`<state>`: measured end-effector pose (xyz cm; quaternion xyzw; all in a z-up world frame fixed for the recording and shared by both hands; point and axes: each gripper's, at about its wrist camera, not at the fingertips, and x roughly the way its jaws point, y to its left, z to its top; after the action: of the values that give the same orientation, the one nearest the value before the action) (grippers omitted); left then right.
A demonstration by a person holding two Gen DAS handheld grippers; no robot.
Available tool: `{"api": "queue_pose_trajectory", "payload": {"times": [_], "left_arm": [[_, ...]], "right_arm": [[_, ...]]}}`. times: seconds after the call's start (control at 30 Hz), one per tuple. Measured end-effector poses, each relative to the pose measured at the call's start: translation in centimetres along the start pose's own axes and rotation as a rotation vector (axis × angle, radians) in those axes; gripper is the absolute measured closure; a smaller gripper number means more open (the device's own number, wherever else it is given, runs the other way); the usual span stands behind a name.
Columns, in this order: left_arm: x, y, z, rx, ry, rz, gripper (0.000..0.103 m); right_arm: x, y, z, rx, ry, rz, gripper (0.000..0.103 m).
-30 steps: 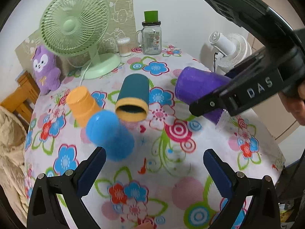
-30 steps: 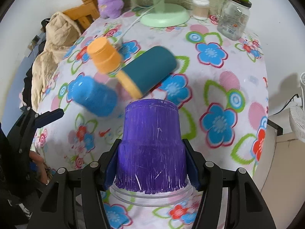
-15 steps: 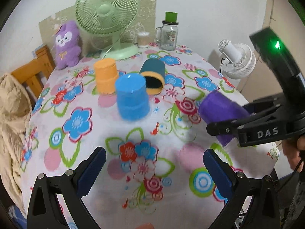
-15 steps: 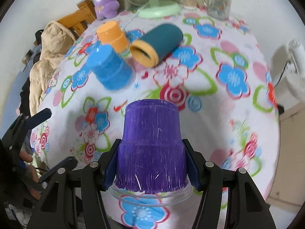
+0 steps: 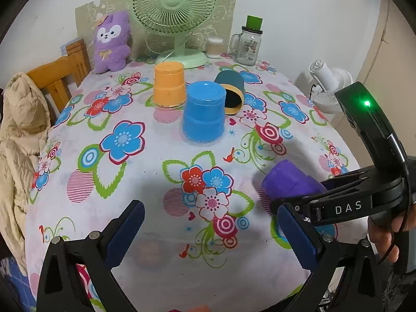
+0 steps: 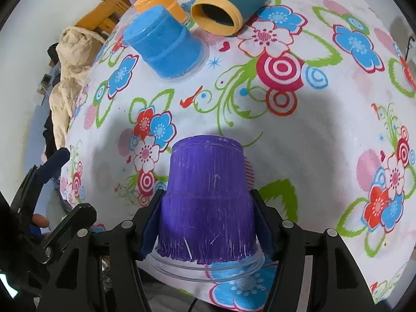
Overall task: Flip cup upside down
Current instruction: 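Lift the purple cup with the right tool and carry it toward the left tool, then grasp the purple cup with the left tool while the right tool releases it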
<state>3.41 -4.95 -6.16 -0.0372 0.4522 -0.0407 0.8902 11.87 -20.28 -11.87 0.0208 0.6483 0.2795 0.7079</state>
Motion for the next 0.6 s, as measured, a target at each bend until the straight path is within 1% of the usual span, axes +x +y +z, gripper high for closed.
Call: {"api": "queue_pose_trajectory", "payload": {"times": [0.1,0.3,0.33,0.4,0.47,0.53,0.6], "left_arm": [[-0.2,-0.1,0.1,0.000,-0.006,-0.001,0.000],[-0.4,-0.5,0.4,0.001,-0.012,-0.007,0.000],[-0.4,-0.7,0.6,0.000,-0.013,-0.008,0.000],[-0.5,-1.0,0.9,-0.005,-0.019,-0.012,0.000],[-0.5,-1.4,1.2,-0.011,-0.022,-0.017,0.000],[-0.4,-1.9,1.6,-0.021,-0.024,-0.026,0.000],[-0.1,-2.5,2.2,-0.048,-0.019,-0.037,0.000]], "right_arm": [[-0.1,0.0,0.0,0.000,0.010,-0.013,0.035],[-2.1,0.0,0.0,-0.017,-0.022,0.002,0.031],[-2.5,0.0,-0.1,-0.026,-0.029,0.015,0.031],[-3.4,0.0,-0.3,-0.042,-0.040,0.072,0.022],[-5.0,-0.4,-0.6,-0.040,-0.091,0.125,0.022],[-6.7,-1.0,-0.8,-0.030,-0.141,0.154,0.019],[-8.6,-2.0,-1.3,-0.019,-0.201,0.133,0.013]]}}
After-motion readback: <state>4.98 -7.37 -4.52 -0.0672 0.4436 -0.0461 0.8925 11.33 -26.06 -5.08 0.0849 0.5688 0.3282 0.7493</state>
